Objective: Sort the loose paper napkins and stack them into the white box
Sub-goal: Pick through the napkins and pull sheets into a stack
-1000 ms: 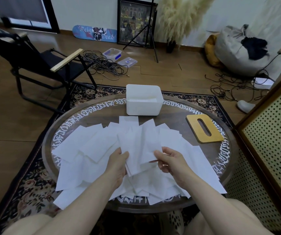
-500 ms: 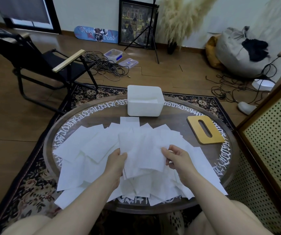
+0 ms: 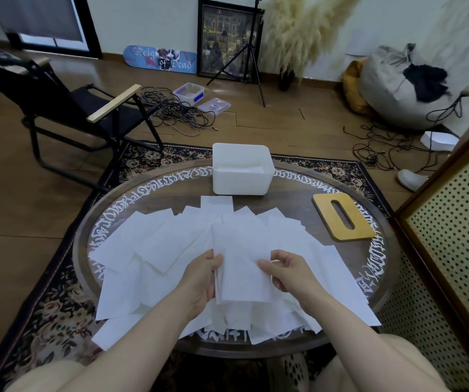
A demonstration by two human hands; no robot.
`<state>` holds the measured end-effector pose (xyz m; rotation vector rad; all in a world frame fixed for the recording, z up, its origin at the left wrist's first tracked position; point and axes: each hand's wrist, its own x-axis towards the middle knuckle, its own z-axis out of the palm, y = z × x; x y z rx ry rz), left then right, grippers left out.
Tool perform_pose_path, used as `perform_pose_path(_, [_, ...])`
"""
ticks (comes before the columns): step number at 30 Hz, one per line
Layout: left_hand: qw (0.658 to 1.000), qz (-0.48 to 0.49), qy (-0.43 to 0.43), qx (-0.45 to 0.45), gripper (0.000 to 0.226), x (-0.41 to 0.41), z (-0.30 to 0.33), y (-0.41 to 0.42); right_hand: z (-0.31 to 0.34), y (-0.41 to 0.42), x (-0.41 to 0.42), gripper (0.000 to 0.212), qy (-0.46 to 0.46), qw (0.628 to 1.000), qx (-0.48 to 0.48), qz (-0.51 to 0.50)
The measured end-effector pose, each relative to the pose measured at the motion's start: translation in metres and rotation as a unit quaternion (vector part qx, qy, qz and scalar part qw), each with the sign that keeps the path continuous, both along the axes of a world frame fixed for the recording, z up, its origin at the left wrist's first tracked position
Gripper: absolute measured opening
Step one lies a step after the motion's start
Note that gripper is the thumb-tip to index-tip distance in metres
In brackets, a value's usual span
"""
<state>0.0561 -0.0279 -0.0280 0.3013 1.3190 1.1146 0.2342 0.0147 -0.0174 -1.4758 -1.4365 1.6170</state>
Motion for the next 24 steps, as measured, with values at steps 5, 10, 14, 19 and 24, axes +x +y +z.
perform_pose_path(5, [0.999, -0.038, 0.02, 0.025, 0.02, 0.0, 0.004, -0.003, -0.002, -0.002, -0.003, 0.015, 0.002, 1.0, 0.013, 0.007])
perform_pose_path(10, [0.98, -0.109, 0.152, 0.067, 0.026, -0.006, 0.007, -0.003, -0.001, 0.003, -0.004, 0.023, -0.059, 0.995, 0.071, -0.034])
perform_pose_path(14, [0.944, -0.231, 0.2, 0.126, 0.02, -0.019, 0.015, -0.003, -0.007, 0.012, 0.006, 0.061, -0.099, 0.983, 0.154, -0.014])
perform_pose_path(19, [0.876, -0.327, 0.312, 0.168, 0.01, -0.023, 0.013, -0.002, -0.002, 0.009, 0.008, 0.054, -0.081, 0.988, 0.09, 0.098])
perform_pose_path(24, [0.902, -0.154, 0.356, 0.189, 0.006, -0.023, 0.009, 0.003, -0.005, 0.005, 0.002, 0.017, 0.011, 0.997, 0.075, 0.023])
